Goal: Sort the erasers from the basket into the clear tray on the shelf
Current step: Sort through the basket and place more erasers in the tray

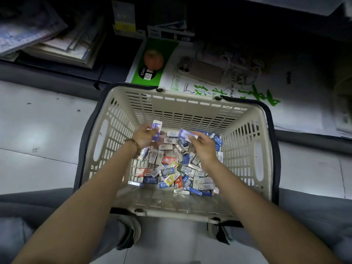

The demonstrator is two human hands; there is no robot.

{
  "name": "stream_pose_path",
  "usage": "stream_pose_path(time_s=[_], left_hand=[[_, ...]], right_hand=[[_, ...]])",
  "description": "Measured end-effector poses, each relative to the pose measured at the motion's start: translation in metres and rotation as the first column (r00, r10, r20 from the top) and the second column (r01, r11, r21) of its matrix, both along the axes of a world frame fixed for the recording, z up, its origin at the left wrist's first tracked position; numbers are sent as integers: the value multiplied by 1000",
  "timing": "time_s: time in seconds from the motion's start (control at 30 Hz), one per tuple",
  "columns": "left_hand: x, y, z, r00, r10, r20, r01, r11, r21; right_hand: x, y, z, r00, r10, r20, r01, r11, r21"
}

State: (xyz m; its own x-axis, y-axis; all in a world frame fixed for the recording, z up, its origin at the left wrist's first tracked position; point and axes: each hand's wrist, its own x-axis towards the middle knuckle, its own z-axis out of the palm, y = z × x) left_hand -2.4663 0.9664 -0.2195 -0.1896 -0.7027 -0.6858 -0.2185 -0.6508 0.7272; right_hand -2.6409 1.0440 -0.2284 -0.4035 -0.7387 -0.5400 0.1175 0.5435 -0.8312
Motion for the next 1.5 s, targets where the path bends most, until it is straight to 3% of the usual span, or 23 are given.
stream_pose_path(time_s=[0.1,0.2,0.3,0.37,0.5,0.57,0.63,0.73,0.83,0.97,1.1,1.17,1.23,1.3,1.4,1.5], left_hand=[[17,-13,11,977,-170,126,174,984,-24],[20,-10,17,847,-419,326,448,894,-16],[14,0,14,807,-567,164,567,822,47],[14,6,8,848,-529,41,526,848,61],[25,4,-16,941,-336,24,331,936,121],[36,0,-22,974,-225,6,219,954,203],[44,-2,-26,985,-170,23,158,952,262],[49,-4,-38,985,-155,77,129,955,268],[48,-7,-46,988,-122,91,96,963,253],[46,-13,-54,996,-81,38,69,966,249],[46,-12,-55,1000,10,-1,-9,966,257],[45,-10,-52,998,38,-57,-21,963,270],[44,-7,-48,994,17,-111,15,959,282],[40,-5,-40,994,-7,-111,38,958,285],[30,-2,-25,994,34,-108,-3,960,278],[15,3,-7,988,83,-132,-47,966,253]], right_hand=[[0,-11,19,986,169,-3,-169,986,4],[10,-21,31,946,304,112,-305,952,-13],[23,-25,30,909,360,208,-360,932,-38],[29,-27,25,908,362,212,-359,932,-53],[18,-33,1,941,238,240,-251,968,22],[4,-37,-21,964,264,42,-267,949,166],[-8,-38,-43,888,435,-145,-382,877,293],[-14,-39,-65,690,675,-261,-568,729,383],[-16,-40,-77,528,787,-320,-646,617,449],[-17,-37,-81,482,781,-396,-637,623,454],[-12,-23,-74,602,746,-285,-671,666,325],[-11,-18,-70,619,730,-291,-660,684,311],[-15,-18,-65,651,661,-372,-575,750,326],[-25,-21,-55,767,511,-389,-426,858,287],[-37,-27,-33,946,275,-175,-239,950,198],[-42,-34,-4,987,152,58,-160,970,181]])
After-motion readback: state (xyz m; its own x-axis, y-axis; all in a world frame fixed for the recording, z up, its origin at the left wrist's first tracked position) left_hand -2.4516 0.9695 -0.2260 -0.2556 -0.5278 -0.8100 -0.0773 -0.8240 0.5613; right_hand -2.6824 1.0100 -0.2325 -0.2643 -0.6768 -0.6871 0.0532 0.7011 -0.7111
